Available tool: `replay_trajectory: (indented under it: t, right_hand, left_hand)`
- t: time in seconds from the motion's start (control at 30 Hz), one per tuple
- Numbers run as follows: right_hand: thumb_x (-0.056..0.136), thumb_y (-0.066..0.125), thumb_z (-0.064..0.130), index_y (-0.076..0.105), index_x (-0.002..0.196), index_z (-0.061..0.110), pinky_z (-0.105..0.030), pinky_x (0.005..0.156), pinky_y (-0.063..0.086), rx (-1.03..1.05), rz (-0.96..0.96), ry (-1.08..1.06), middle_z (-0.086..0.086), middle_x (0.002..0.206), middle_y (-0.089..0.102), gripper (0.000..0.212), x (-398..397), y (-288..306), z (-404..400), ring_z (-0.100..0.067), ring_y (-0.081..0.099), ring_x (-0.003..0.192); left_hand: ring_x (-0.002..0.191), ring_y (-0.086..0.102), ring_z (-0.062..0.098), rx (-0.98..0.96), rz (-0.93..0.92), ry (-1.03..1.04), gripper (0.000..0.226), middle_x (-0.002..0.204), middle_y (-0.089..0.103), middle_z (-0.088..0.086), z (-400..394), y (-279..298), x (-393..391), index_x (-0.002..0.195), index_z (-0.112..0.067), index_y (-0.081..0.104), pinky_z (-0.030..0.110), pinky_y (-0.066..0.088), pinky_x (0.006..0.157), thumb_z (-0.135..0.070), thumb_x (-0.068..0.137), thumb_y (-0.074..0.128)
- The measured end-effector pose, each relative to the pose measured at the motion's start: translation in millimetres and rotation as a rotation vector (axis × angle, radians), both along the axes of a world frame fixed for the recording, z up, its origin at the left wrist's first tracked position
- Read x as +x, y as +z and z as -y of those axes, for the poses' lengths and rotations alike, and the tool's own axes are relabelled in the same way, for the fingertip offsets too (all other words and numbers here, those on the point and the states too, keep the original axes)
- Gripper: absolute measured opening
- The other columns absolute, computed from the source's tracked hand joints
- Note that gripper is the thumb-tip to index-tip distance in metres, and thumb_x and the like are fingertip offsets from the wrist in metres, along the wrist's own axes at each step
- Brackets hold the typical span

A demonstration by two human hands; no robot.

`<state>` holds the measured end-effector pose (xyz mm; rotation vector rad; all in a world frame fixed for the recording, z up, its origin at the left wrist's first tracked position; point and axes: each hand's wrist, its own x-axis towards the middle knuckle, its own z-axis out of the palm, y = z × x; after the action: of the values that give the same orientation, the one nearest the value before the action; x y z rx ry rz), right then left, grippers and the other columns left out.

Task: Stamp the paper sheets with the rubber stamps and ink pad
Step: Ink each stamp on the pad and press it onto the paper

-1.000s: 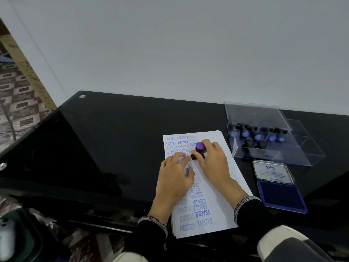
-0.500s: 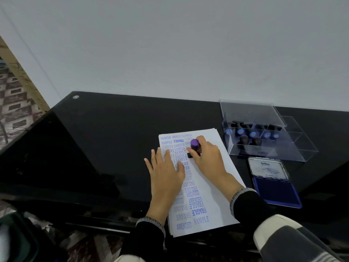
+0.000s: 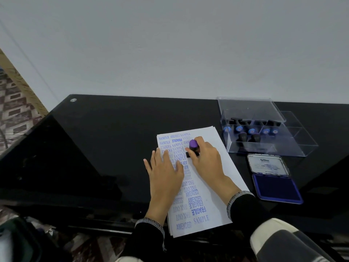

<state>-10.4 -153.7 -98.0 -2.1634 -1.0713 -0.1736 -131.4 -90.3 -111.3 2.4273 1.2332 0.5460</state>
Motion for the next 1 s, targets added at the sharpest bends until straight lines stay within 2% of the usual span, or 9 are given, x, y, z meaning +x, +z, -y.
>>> replay_trajectory:
  t: [0.33,0.5,0.63,0.77,1.0]
  right_hand:
    - [0.089,0.063,0.035,0.053,0.102,0.013,-0.010,0.052,0.026,-0.025,-0.025,0.036,-0.001,0.078,0.060,0.027,6.7,3.8,-3.8,-0.015,0.048,0.066]
    - [0.091,0.060,0.034,0.054,0.105,0.012,-0.009,0.050,0.021,-0.064,0.019,0.027,0.003,0.078,0.052,0.027,1.8,5.1,-3.7,-0.013,0.043,0.065]
    - [0.090,0.062,0.035,0.054,0.107,0.013,-0.009,0.052,0.026,-0.027,-0.037,0.028,0.000,0.083,0.061,0.028,3.2,5.5,-3.7,-0.012,0.046,0.067]
    - [0.092,0.059,0.034,0.053,0.109,0.012,-0.009,0.050,0.022,-0.072,0.022,0.028,-0.002,0.085,0.060,0.028,0.2,5.8,-2.2,-0.012,0.043,0.068]
    - [0.092,0.059,0.033,0.053,0.109,0.012,-0.009,0.051,0.024,-0.059,-0.022,0.020,0.000,0.084,0.057,0.028,-0.6,6.7,-3.8,-0.012,0.044,0.069]
  left_hand:
    - [0.148,0.009,0.022,-0.006,0.002,-0.002,0.058,0.157,0.021,0.010,1.1,2.5,-0.4,0.147,-0.012,0.031,0.046,-0.003,0.119,-0.042,0.098,0.037]
    - [0.147,0.009,0.022,-0.006,-0.006,0.000,0.058,0.157,0.021,0.009,0.2,2.1,0.0,0.147,-0.012,0.031,0.046,-0.003,0.119,-0.042,0.098,0.037]
    - [0.147,0.009,0.022,-0.005,-0.002,-0.002,0.058,0.157,0.021,0.009,0.5,1.8,-0.2,0.147,-0.012,0.030,0.046,-0.004,0.119,-0.042,0.098,0.037]
    - [0.147,0.010,0.022,0.000,-0.008,0.001,0.058,0.157,0.021,0.009,0.1,0.7,0.0,0.147,-0.013,0.031,0.046,-0.003,0.119,-0.043,0.098,0.037]
    - [0.147,0.010,0.022,0.002,-0.011,-0.003,0.058,0.157,0.021,0.009,-0.2,0.1,-1.0,0.147,-0.013,0.030,0.047,-0.002,0.119,-0.043,0.098,0.037]
